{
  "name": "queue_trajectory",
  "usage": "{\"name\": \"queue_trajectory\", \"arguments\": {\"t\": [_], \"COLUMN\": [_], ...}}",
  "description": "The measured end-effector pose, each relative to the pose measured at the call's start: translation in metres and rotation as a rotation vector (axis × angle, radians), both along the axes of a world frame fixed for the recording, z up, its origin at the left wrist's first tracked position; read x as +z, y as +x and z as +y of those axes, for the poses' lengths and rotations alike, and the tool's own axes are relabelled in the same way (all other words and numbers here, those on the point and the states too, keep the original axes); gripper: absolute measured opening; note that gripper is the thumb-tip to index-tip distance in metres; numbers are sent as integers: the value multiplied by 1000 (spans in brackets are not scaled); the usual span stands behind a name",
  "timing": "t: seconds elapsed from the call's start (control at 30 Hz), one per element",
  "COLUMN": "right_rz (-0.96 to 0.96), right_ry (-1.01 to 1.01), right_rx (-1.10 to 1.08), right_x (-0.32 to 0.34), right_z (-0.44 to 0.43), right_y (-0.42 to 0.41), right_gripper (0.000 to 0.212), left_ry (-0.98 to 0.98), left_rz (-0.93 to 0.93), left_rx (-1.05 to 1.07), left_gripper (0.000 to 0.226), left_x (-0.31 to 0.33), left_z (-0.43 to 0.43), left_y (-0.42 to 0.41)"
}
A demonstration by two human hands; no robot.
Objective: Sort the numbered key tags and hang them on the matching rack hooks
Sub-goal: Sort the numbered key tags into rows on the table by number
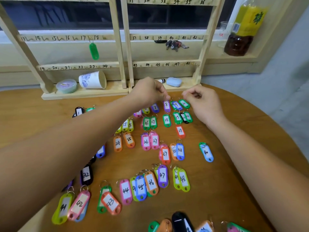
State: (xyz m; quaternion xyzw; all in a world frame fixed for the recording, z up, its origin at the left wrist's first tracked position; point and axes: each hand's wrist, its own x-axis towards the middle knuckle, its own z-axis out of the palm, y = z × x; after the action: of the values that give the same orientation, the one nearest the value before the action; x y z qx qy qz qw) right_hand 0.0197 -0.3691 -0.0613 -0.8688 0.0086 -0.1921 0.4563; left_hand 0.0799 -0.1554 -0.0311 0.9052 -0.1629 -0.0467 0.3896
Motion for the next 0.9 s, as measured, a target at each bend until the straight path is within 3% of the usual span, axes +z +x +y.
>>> {"name": "queue_trajectory", "arguments": {"t": [0.27, 0.43, 0.9], "right_rz": [-40, -20, 158], "right_ry": [44, 45, -123], "right_rx": [4, 47, 260], "right_x": [8, 22, 36], "right_z": [-5, -3, 12], "right_y": [-14, -28, -196], "right_gripper": [10, 9, 9], "left_ry": [138, 124, 22], "left_rz": [-61, -142, -201], "left_rx": [17, 22, -129], "left_gripper": [23, 24, 13], "left_x": [-4, 3, 22], "left_z": [-8, 4, 57], "left_y": [4, -13, -182]}}
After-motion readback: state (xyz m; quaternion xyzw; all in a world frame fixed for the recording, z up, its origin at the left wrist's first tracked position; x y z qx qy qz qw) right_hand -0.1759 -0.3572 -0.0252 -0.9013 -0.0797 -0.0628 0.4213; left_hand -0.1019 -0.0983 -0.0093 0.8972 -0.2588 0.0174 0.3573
